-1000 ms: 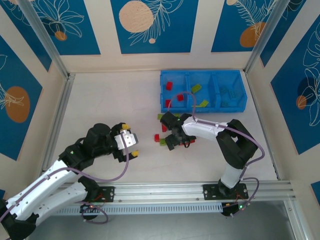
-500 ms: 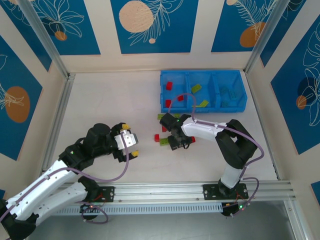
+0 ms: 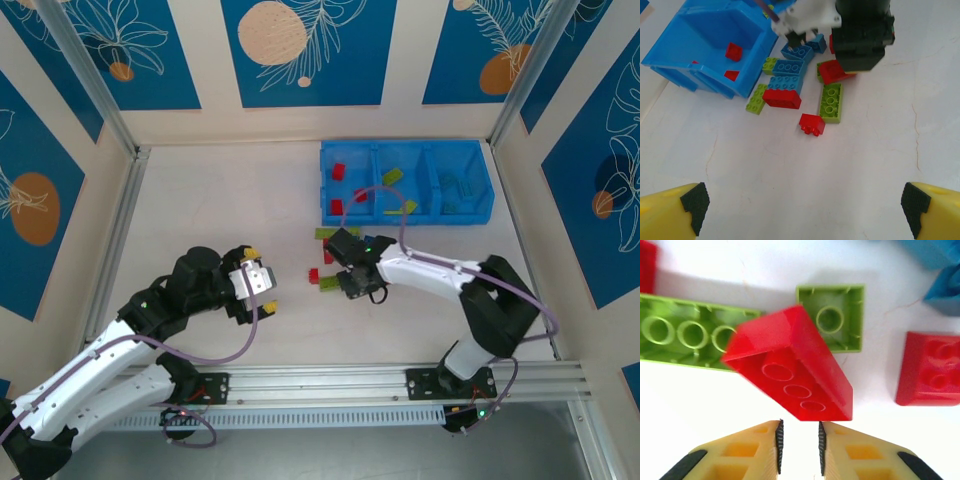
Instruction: Sort the legos into containers by color
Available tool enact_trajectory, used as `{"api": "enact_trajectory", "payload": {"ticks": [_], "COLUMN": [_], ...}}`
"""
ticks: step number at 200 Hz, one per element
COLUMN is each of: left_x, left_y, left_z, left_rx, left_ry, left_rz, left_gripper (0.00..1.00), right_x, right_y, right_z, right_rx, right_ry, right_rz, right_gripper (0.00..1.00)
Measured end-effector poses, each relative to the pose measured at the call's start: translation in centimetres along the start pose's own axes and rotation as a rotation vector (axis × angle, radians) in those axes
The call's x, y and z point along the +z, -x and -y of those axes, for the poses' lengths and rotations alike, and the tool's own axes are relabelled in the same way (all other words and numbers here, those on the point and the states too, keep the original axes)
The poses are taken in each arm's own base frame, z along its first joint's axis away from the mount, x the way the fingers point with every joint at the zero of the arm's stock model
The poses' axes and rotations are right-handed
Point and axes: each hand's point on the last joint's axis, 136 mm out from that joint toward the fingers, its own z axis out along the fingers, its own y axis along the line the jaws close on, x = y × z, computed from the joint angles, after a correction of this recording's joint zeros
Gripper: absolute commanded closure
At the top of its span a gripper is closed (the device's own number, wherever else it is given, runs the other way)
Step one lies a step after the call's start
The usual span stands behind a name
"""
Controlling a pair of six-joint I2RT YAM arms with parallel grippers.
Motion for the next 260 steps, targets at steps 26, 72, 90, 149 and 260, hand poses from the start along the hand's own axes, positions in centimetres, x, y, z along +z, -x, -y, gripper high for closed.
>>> {"api": "enact_trajectory", "payload": {"ticks": [26,72,90,149,260], "left_x": [0.0,-0.1,-0.3,-0.2,-0.2], "left_y": [0.0,0.0,0.2,0.1,0.2], "left_z": [0.0,0.0,-0.1,0.0,0.0], "left_rx": [0.0,0.001,0.002,0.002,0.002], "left_ry": [0.0,0.002,0.007,0.005,0.006], "left_rz": [0.0,0.003,0.01,0.008,0.009], "left_gripper": [0.0,0.0,0.0,0.0,0.0], "right_x": [-3.1,-5.3,-4.6,1.0,2.3], "right_y": [2.8,6.3,5.6,1.5,1.2], "right_z": [0.5,2.1,1.0,-0.5,0.5], "right_rx": [0.063,0.101,0.03,-0.154,-0.216], "right_ry": [0.059,0.111,0.11,-0.02,-0.186], "right_rz": [0.148,0.259,0.23,0.04,-0.026], "right_gripper": [0.77,0.26,0.19,0.22,0.72]}}
